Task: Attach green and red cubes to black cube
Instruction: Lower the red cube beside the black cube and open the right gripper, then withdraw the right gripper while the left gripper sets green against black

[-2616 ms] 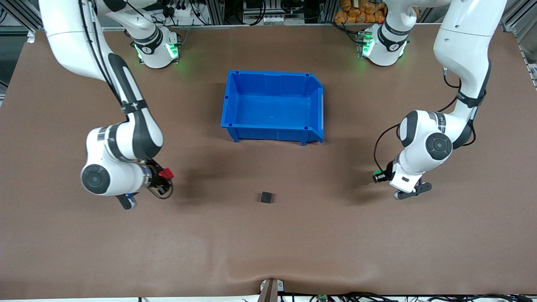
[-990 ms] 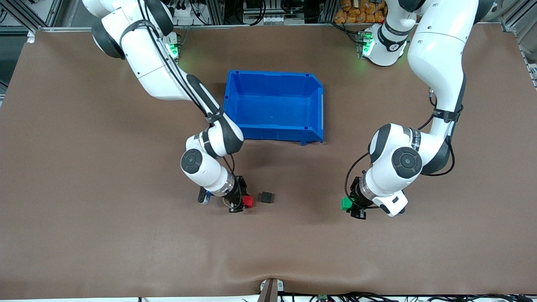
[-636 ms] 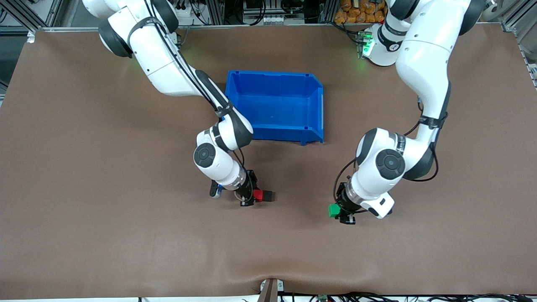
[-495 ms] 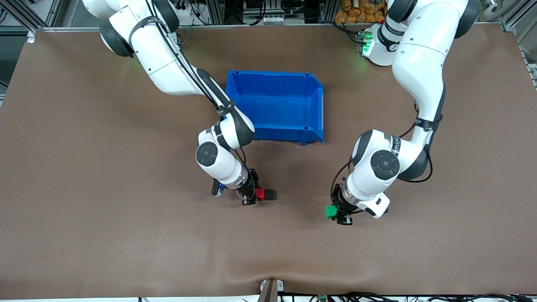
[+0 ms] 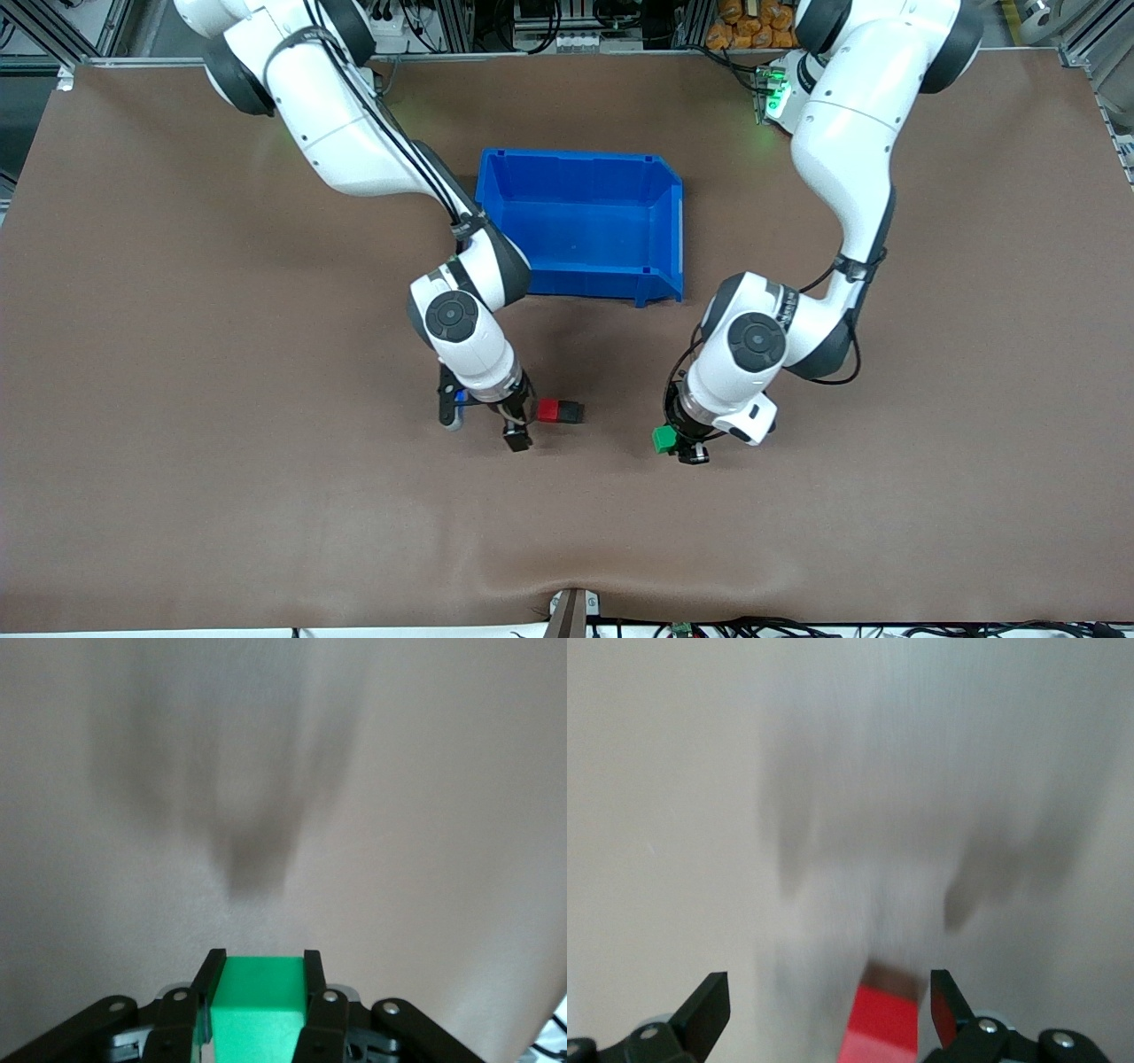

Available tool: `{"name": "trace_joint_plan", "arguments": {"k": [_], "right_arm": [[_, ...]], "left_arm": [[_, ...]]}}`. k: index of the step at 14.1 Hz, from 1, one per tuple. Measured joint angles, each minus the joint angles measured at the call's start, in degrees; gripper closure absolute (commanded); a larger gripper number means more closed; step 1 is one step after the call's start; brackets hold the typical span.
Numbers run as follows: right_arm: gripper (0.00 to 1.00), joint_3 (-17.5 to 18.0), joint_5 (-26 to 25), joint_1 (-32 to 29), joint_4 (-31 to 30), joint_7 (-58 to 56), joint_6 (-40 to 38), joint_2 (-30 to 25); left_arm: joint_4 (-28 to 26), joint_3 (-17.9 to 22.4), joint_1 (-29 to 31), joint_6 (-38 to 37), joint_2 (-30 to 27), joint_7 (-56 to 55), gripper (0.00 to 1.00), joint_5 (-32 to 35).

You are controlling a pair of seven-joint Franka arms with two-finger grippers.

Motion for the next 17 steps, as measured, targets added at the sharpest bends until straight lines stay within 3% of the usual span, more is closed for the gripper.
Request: {"name": "trace_joint_plan", "arguments": {"k": [6,11,15,17], "right_arm": [[0.0,-0.2,-1.7,-6.1,1.7,-5.5,-17.4,-8.4],[0.0,0.6,-1.7,-15.1,2.2,-24.7,-33.3,-20.0],[0.0,9.5,-1.9,-25.8,2.2,-44.2,-46.1,-25.3],[0.0,11.0,-2.0,-29.0,2.2,-52.9,-50.4,-28.3]], "left_arm": [[3.8,1.0,-5.6,4.2,3.5,-0.7,1.0,0.0],[4.2,2.7,-8.5,8.0,6.8,-0.7,1.0,0.0],[4.3,2.6,-8.8,5.5,7.1,-0.1,1.0,0.0],[4.3,2.6,-9.2,5.2,7.1,0.8,1.0,0.0]]}}
